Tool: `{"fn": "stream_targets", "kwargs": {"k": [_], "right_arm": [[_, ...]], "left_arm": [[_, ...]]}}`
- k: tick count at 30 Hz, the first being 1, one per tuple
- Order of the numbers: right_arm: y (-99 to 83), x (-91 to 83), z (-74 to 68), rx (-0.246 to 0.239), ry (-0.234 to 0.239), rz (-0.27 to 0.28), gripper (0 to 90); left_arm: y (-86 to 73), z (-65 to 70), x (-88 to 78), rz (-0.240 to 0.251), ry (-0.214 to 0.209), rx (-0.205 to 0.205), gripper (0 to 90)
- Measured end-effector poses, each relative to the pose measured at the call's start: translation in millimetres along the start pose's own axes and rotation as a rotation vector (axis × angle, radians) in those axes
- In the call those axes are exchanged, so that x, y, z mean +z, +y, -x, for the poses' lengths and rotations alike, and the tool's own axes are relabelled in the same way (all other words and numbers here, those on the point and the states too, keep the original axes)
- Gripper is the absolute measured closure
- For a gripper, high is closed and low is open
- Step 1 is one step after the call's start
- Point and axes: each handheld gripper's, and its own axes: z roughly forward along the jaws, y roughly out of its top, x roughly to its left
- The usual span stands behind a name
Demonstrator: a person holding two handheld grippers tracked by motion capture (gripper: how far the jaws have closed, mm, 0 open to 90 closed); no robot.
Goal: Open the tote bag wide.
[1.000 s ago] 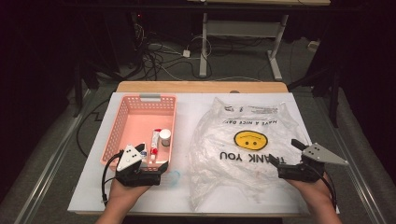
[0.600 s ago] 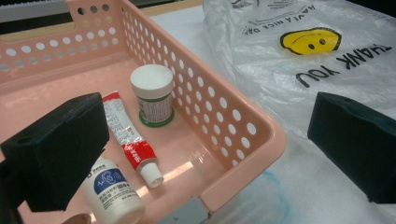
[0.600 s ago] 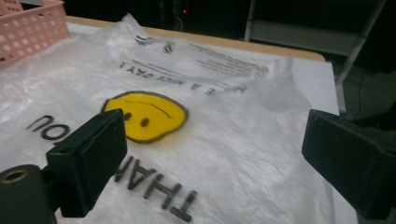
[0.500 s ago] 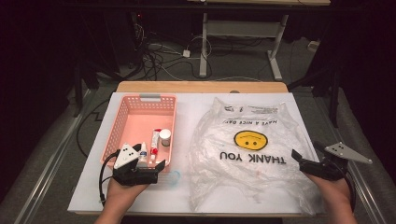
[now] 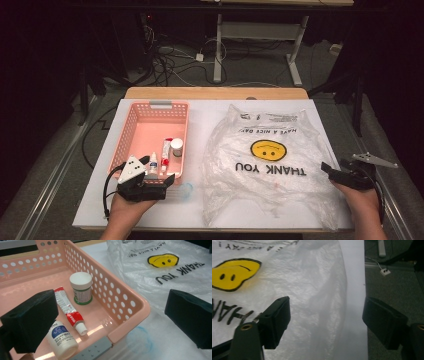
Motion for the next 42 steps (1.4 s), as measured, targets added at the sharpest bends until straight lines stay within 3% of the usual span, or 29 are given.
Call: {"fn": "stream_targets", "kwargs": {"k": [4, 8, 9, 11, 12, 15, 17, 19, 24, 29, 32, 38, 40, 41, 42], "right_arm": [[2.9, 7.4, 2.5, 0.009, -0.007, -0.033, 30.3], [3.4, 12.9, 5.5, 0.016, -0.004, -0.059, 39.8], [3.4, 12.9, 5.5, 0.016, -0.004, -0.059, 39.8], [2.9, 13.6, 3.9, 0.007, 0.001, -0.085, 50.7], [2.9, 13.6, 3.9, 0.007, 0.001, -0.085, 50.7], [1.3, 11.0, 2.8, 0.006, 0.014, -0.087, 81.4], [-0.7, 6.4, 0.4, 0.005, 0.019, -0.072, 90.0], [-3.1, -0.2, -1.6, -0.002, 0.025, -0.055, 90.0], [-15.9, -19.6, -12.7, 0.004, 0.036, -0.039, 90.0], [-28.0, -43.0, -28.4, -0.026, 0.057, -0.005, 90.0], [-36.4, -52.4, -37.2, -0.051, 0.065, -0.017, 90.0], [-52.7, -62.1, -49.6, -0.073, 0.108, -0.06, 90.0], [-55.1, -62.7, -51.5, -0.076, 0.125, -0.071, 88.2], [-57.3, -65.2, -53.6, -0.093, 0.13, -0.072, 74.0], [-55.1, -68.2, -53.4, -0.094, 0.127, -0.054, 68.0]], "left_arm": [[-0.6, -0.1, -4.5, 0.018, 0.006, -0.007, 0.0], [-3.3, 1.0, -10.1, 0.037, 0.059, -0.005, 0.0], [-3.3, 1.0, -10.1, 0.037, 0.059, -0.005, 0.0], [-5.2, 0.2, -12.3, 0.033, 0.052, -0.005, 0.0], [-6.7, -0.5, -13.0, 0.029, 0.049, -0.003, 0.0], [-8.5, -5.2, -14.3, 0.015, 0.027, -0.025, 0.0], [-7.8, -5.5, -15.1, 0.013, 0.04, -0.013, 0.0], [-6.6, -4.7, -15.0, 0.007, 0.052, 0.005, 0.0], [-6.1, -2.9, -13.2, -0.008, 0.029, 0.028, 0.0], [-5.5, -5.5, -16.4, -0.005, 0.021, 0.008, 0.0], [-4.7, -8.1, -17.4, -0.011, 0.023, 0.027, 1.2], [-5.6, -4.9, -16.1, 0.001, 0.024, 0.026, 0.0], [-6.2, -4.9, -14.1, -0.018, 0.014, 0.02, 0.0], [-6.6, -5.1, -12.8, -0.028, 0.014, 0.013, 0.0], [-6.6, -5.2, -11.7, -0.041, 0.016, 0.012, 0.0]]}}
